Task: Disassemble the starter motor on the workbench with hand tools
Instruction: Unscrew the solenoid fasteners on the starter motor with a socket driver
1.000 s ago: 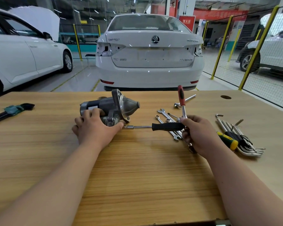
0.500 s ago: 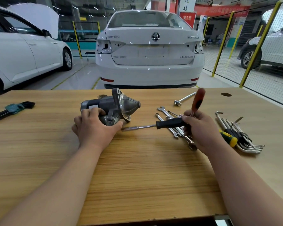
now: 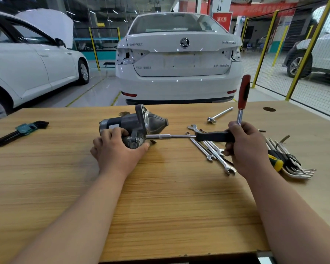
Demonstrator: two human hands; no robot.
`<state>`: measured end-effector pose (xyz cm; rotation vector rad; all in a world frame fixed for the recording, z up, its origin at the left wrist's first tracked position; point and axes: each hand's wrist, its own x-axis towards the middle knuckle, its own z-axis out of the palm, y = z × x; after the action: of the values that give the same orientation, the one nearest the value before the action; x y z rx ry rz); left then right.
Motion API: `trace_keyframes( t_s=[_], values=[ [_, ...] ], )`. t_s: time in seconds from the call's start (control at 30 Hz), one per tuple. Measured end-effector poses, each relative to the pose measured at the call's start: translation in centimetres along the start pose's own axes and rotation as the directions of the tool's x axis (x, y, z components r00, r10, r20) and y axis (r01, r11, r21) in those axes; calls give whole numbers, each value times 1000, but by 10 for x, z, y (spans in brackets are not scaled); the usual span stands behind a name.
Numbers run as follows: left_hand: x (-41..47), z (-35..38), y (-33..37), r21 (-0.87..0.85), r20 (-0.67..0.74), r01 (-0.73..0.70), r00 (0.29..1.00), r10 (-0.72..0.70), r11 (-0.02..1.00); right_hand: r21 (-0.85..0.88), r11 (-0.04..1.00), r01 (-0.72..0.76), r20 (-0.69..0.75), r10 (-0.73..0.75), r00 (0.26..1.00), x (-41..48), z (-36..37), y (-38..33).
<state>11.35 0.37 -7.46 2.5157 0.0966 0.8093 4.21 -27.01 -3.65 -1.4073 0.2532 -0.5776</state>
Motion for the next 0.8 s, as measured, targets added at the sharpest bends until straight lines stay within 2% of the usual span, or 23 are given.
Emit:
trace_keyframes(
  t_s=[0.23,0.5,0.8],
  values=[
    [-5,1,-1,11,4,-30,1000,30,999,-111,993,38,20,-36,999,-7,11,2],
    [-5,3,0,63,2,-29,1000,28,998,-134,991,-4,-2,4,1000,-6,13,5],
    [-5,4,1,81,6,-27,1000,27,996,-60,995,-85,64,89,994,-2,13,4]
  ],
)
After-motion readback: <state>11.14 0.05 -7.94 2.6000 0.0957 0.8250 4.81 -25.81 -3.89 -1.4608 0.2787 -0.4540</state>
